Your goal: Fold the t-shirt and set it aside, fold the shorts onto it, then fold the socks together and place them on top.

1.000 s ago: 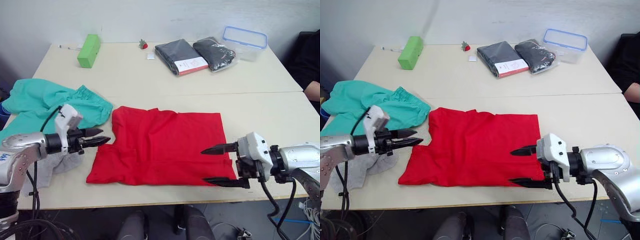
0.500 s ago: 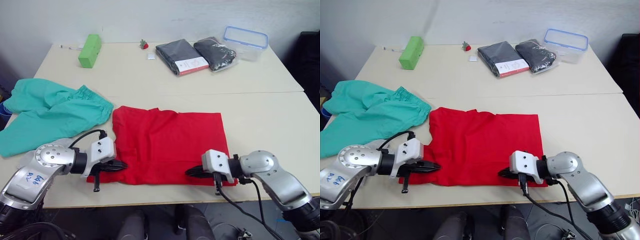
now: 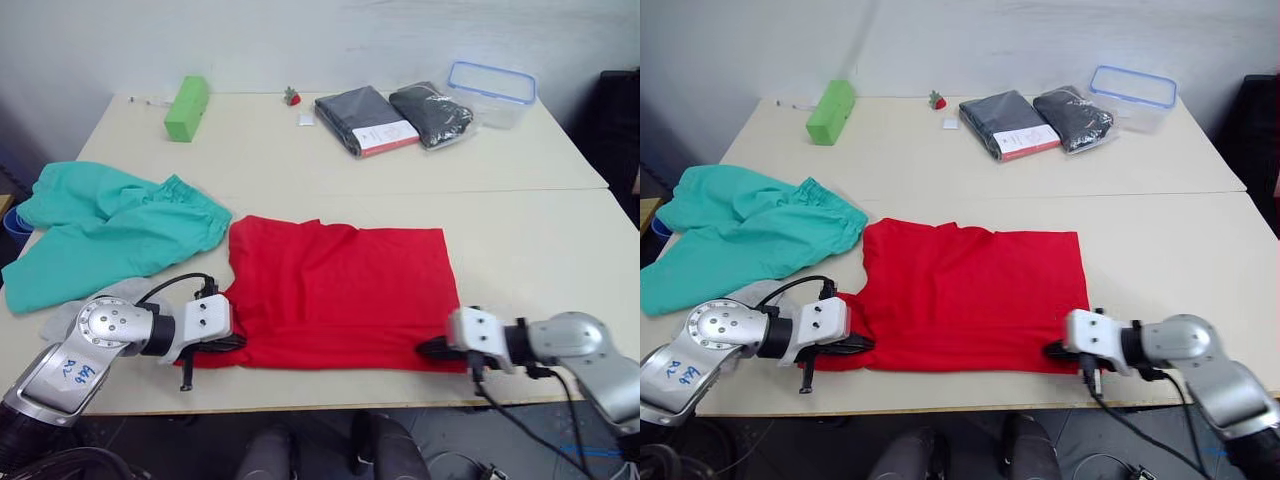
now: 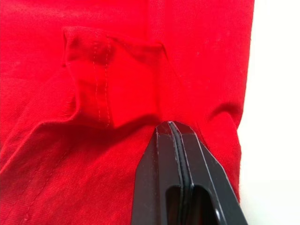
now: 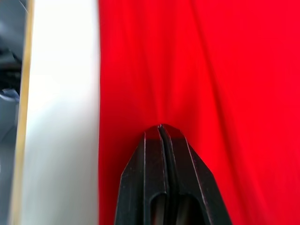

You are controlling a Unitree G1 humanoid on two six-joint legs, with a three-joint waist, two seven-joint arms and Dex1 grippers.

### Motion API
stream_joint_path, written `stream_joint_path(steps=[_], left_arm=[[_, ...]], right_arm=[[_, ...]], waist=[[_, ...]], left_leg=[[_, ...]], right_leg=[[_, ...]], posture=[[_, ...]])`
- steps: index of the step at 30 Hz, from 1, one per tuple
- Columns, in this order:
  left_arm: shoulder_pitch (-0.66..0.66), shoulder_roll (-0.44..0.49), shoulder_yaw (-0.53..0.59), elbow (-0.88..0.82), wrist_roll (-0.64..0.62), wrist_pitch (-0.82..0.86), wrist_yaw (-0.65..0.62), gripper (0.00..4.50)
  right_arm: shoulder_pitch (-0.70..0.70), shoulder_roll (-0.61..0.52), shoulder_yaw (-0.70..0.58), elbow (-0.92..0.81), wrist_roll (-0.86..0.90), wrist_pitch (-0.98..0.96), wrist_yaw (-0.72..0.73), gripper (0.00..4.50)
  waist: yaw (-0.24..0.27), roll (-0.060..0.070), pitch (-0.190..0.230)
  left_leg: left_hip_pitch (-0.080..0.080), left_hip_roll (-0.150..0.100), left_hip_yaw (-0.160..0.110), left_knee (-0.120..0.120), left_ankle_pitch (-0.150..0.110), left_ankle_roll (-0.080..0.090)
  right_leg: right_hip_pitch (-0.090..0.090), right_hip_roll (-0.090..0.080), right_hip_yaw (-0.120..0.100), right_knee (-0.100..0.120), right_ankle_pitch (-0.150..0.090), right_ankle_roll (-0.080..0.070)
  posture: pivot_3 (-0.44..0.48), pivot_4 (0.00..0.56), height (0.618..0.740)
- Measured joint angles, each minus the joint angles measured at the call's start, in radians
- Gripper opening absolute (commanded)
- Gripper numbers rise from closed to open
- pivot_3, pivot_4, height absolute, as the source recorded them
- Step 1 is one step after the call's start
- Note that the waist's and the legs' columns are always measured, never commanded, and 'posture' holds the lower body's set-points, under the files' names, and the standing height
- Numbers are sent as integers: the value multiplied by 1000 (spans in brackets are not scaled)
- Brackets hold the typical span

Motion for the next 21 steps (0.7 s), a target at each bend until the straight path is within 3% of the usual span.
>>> stream_joint_path(steps=[6,10,13,17,20,21], left_arm=[[17,-7,37,31,-16,-10,0,0],[21,-39,101,32,-91,86,8,0],[45,-38,179,5,-136,119,5,590],[131,-5,265,-67,-167,113,-38,1848],[228,40,318,-117,-147,64,-79,2714],[259,54,327,-132,-131,38,-92,3174]], right_arm=[[87,-63,-141,92,18,-44,45,30],[81,-46,-208,64,127,35,61,30],[89,-44,-266,-26,188,57,64,0],[156,-42,-299,-131,202,55,65,0],[195,-38,-298,-183,191,45,62,558],[204,-34,-294,-192,179,38,60,999]], waist=[[-2,1,-1],[-3,1,1],[-1,1,1],[-1,1,1],[-1,1,1],[-1,1,1]], left_leg=[[5,1,2,-2,-1,-1],[3,1,3,-2,0,-1],[1,2,3,-2,-1,-2],[-2,2,2,-2,-1,-2],[-3,2,1,-1,-2,-2],[-3,2,1,-1,-2,-2]], right_leg=[[2,1,2,1,-1,-1],[-2,1,3,3,-1,-2],[-3,1,2,3,-1,-2],[-4,1,1,0,-1,-2],[-4,1,1,-2,-1,-2],[-4,1,1,-2,-1,-2]], posture=[[0,150,740],[0,150,740],[0,150,740],[0,150,740],[0,150,740],[0,150,740]])
